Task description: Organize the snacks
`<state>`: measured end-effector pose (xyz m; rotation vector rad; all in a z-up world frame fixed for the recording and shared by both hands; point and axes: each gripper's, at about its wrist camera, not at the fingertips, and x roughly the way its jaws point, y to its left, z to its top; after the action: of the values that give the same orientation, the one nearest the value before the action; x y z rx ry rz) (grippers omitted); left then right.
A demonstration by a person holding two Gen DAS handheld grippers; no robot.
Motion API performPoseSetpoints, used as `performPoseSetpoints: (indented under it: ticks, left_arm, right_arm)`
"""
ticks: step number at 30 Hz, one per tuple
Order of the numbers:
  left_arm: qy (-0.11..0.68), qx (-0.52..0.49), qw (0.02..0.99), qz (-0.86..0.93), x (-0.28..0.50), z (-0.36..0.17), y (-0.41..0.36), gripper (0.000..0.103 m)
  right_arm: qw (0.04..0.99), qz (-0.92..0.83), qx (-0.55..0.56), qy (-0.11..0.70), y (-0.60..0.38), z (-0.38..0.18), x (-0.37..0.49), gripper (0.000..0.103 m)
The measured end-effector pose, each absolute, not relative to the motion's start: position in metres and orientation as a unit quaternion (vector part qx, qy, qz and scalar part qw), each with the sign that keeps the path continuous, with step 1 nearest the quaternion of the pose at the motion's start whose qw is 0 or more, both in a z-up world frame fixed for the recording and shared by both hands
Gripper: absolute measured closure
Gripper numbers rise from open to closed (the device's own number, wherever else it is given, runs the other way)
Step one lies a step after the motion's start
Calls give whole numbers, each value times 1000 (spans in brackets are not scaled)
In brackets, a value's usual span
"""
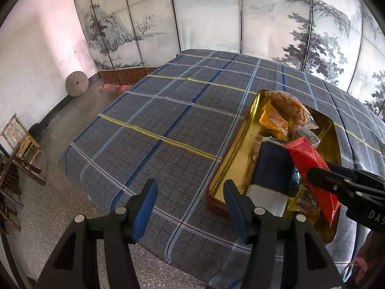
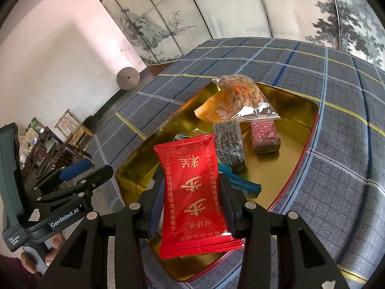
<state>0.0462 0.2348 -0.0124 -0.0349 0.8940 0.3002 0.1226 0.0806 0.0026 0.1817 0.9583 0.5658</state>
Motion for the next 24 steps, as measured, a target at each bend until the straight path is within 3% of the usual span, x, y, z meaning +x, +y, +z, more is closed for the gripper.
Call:
performPoseSetpoints:
  ticks: [24]
  left_arm:
    - [422, -16, 896, 134, 42, -4, 225, 45]
  right_arm:
    - [869, 265, 110, 402, 55, 23, 108, 59]
